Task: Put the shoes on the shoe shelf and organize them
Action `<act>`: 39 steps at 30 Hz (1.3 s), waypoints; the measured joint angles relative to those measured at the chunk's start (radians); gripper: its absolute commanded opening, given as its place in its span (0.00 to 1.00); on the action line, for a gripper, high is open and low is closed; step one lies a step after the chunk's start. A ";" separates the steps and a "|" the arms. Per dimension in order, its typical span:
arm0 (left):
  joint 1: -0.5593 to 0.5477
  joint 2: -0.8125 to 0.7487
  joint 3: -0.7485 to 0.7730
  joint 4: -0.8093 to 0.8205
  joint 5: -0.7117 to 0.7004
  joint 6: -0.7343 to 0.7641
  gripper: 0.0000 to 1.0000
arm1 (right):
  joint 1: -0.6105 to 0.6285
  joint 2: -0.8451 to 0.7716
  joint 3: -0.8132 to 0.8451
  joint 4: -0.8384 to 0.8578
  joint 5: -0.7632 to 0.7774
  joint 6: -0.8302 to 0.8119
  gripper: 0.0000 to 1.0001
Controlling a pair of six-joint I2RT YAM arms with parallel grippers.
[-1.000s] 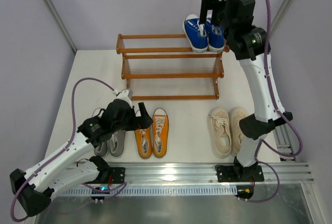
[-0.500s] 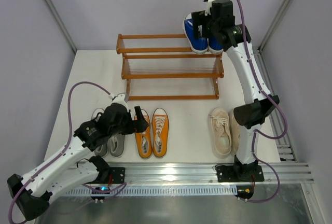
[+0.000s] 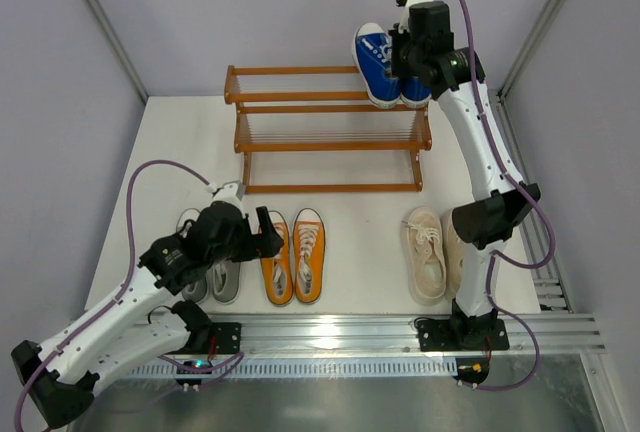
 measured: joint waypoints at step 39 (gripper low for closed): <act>0.000 -0.024 0.000 -0.032 -0.016 -0.005 1.00 | 0.074 -0.223 -0.321 0.109 0.109 0.119 0.04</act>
